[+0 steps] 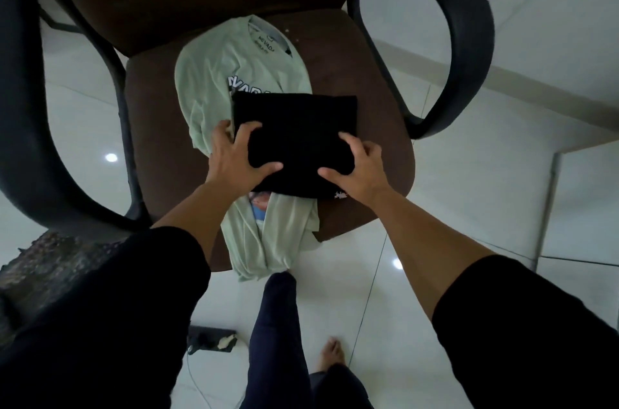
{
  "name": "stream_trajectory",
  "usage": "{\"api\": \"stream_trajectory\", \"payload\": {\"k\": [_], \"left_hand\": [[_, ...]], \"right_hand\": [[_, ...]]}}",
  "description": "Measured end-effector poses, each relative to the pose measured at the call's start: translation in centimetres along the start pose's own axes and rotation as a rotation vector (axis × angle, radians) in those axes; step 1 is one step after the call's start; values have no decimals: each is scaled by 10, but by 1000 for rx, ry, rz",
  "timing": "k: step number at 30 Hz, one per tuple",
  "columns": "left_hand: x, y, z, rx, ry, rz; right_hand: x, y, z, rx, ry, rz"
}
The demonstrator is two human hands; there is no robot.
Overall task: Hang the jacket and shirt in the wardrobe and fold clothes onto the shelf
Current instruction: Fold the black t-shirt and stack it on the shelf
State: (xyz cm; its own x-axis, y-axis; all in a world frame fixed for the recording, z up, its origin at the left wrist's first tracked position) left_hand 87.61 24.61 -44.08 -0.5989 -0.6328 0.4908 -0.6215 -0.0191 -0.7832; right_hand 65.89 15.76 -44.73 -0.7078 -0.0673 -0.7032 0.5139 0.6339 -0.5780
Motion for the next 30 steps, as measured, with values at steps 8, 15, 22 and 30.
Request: {"api": "stream_trajectory", "payload": {"k": [8,15,22,30], "left_hand": [[9,12,33,-232,-89,190],[16,10,43,-311,-115,361],[38,-11,20,-192,-30,87],[110,-56,-44,-146,117,-23]], "right_hand": [[-9,16,26,-120,50,52],[-14,30,29,-144,73,287],[-42,2,18,-117,-66,278],[-70,-74,-60,67,-200,263]]}}
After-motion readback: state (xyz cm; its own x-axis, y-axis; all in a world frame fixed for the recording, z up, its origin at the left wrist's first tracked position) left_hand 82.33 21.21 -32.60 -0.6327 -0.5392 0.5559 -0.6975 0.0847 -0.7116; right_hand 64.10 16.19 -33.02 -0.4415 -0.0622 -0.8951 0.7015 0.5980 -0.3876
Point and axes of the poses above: each hand's wrist, its own z-axis towards the middle knuckle, its own y-axis out of the palm, x = y × z, the point moved 6 cm from there along z, towards the middle knuckle, and after that the axes turned 7 degrees about -y, right-handed, at the moved point
